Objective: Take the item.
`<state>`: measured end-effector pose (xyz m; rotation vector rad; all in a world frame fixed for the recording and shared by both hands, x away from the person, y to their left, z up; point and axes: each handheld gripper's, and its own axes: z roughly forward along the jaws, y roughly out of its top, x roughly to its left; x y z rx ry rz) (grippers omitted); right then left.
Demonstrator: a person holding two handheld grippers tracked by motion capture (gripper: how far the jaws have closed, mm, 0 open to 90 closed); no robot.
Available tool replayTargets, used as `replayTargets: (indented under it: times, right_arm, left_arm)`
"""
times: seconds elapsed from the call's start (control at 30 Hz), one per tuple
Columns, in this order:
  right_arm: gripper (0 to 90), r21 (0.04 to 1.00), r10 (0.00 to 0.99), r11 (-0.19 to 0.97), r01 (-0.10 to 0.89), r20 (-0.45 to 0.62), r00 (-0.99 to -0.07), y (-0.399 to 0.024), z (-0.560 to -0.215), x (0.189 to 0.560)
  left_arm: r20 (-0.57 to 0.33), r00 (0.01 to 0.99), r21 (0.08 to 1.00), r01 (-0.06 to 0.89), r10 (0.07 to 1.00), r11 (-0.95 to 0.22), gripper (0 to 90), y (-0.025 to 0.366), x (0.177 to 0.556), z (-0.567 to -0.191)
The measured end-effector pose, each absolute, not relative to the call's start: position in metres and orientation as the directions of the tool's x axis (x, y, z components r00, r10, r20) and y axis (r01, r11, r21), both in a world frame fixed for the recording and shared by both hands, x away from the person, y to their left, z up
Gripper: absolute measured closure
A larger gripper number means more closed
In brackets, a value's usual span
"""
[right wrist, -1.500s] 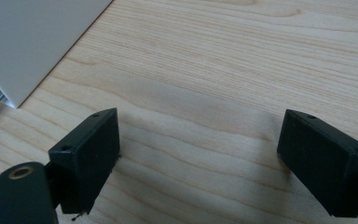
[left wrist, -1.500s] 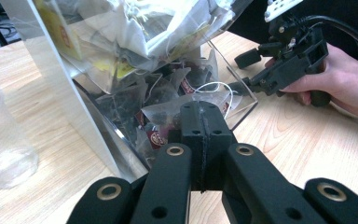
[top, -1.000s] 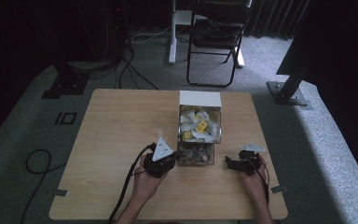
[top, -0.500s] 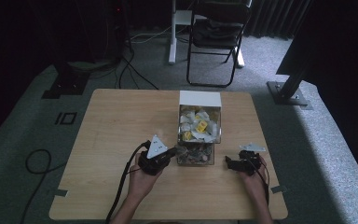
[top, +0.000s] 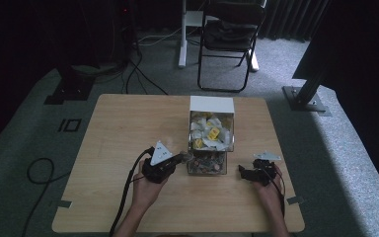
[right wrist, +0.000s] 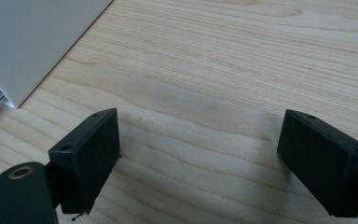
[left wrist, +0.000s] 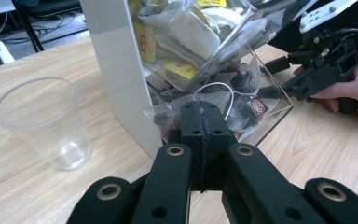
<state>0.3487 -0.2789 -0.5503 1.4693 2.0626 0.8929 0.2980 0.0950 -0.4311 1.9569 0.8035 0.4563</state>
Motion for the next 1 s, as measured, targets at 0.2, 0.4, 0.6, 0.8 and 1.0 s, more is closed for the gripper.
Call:
replayTargets:
  times: [0.2,0.4,0.6,0.8,1.0]
  right_arm:
    - [12.6,0.726,0.944,0.222,0.651,0.007,-0.329,-0.279,-0.550,0.349]
    - [12.6,0.726,0.944,0.222,0.651,0.007,-0.329,-0.279,-0.550,0.349]
    - [12.6,0.726,0.944,0.222,0.651,0.007,-0.330,-0.279,-0.550,0.349]
    - [12.6,0.726,0.944,0.222,0.651,0.007,-0.329,-0.279,-0.550,0.349]
    - [12.6,0.726,0.944,0.222,0.651,0.007,-0.329,-0.279,-0.550,0.349]
  left_arm:
    - [-0.014,0.710,0.875,0.349,0.704,-0.335,90.0,0.099,0.299,-0.429]
    - [-0.021,0.701,0.876,0.356,0.713,-0.324,90.0,0.104,0.301,-0.430]
    - [-0.025,0.691,0.881,0.357,0.723,-0.311,90.0,0.109,0.304,-0.429]
    - [-0.026,0.681,0.883,0.359,0.732,-0.303,90.0,0.113,0.306,-0.427]
    - [-0.025,0.669,0.884,0.363,0.743,-0.296,90.0,0.117,0.310,-0.425]
